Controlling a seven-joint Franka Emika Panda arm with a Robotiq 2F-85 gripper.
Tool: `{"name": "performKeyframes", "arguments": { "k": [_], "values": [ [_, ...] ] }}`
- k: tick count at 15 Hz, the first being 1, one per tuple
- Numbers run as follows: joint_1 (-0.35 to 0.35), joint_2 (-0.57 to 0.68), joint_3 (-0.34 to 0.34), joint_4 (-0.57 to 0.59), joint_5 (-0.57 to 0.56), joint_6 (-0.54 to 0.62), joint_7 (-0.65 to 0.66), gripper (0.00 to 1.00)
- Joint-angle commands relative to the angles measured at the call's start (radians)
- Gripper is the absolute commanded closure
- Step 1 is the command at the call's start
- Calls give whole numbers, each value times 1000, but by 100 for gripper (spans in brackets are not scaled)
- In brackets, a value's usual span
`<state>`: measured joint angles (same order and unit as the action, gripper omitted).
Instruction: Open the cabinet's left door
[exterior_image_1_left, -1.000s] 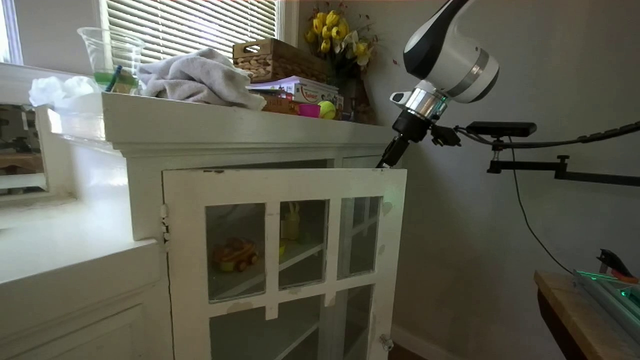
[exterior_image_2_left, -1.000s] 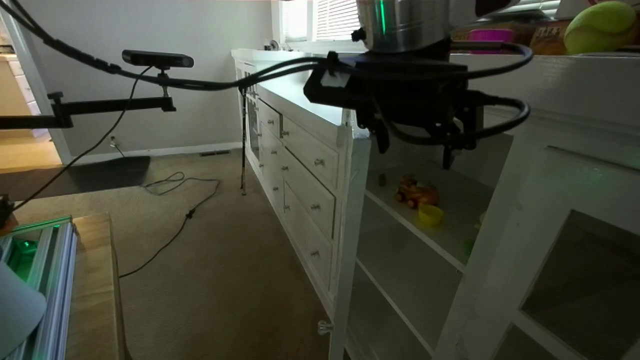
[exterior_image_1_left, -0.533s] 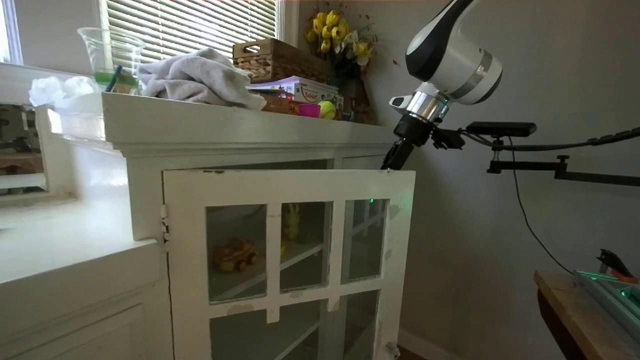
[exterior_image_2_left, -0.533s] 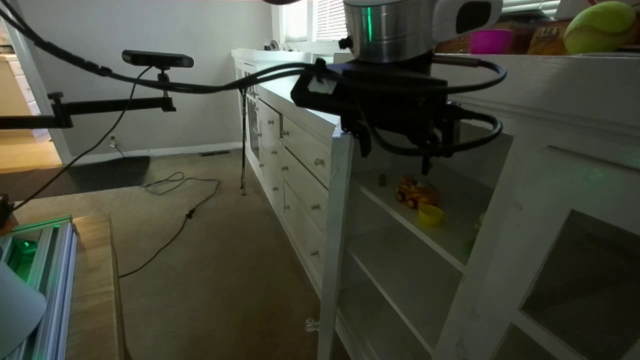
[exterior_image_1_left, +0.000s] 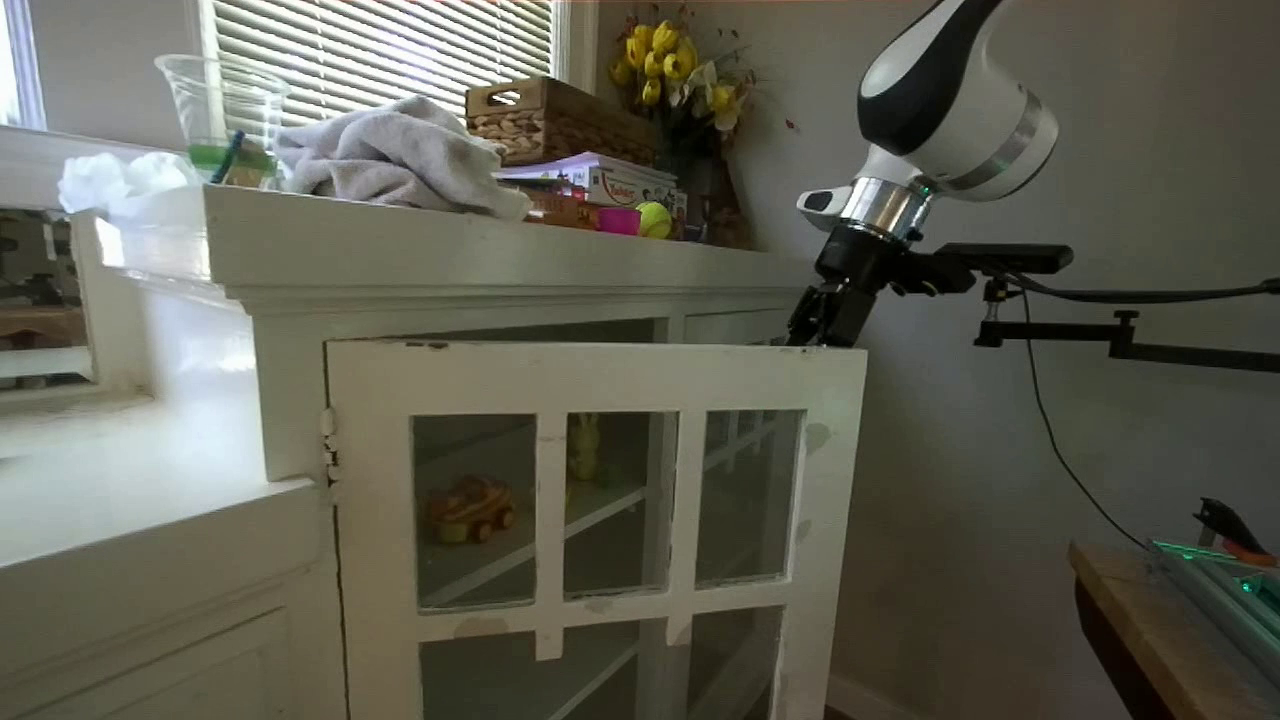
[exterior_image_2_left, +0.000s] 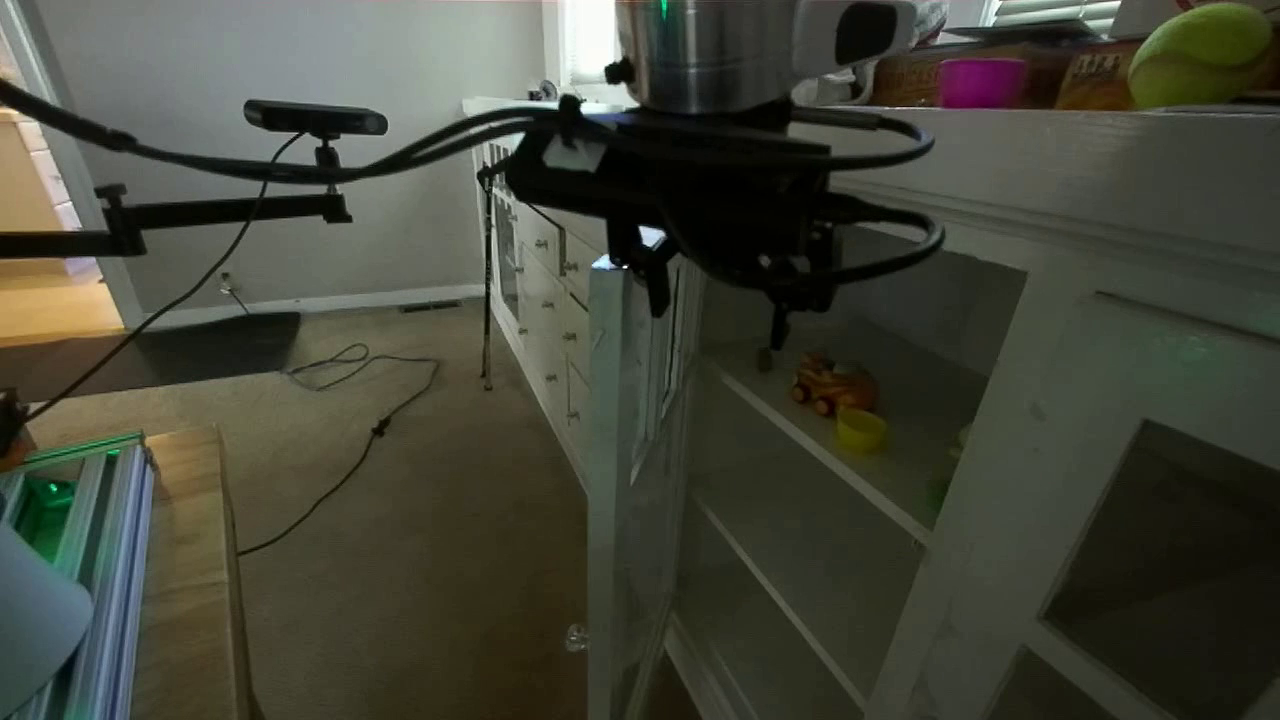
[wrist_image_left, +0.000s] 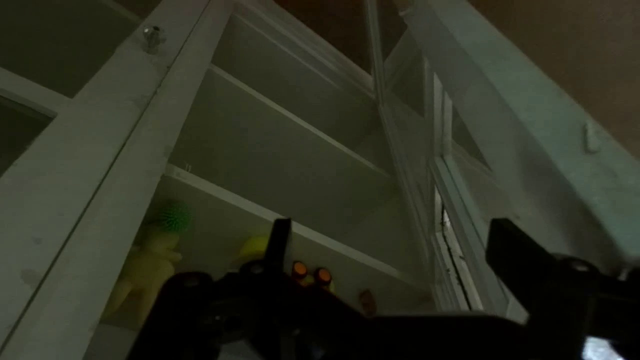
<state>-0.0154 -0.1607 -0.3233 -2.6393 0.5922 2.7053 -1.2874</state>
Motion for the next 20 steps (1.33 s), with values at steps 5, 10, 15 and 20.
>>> {"name": "performKeyframes", "arguments": {
  "k": [5,10,15,20],
  "values": [
    [-45,-217,40,-157,-211,-140,51,0],
    [-2,-258,51,-123,-207,-261,28,0],
    [32,-260,70,-107,-203,-334,7,0],
    [57,-258,80,-107,-191,-395,-21,0]
  ]
}}
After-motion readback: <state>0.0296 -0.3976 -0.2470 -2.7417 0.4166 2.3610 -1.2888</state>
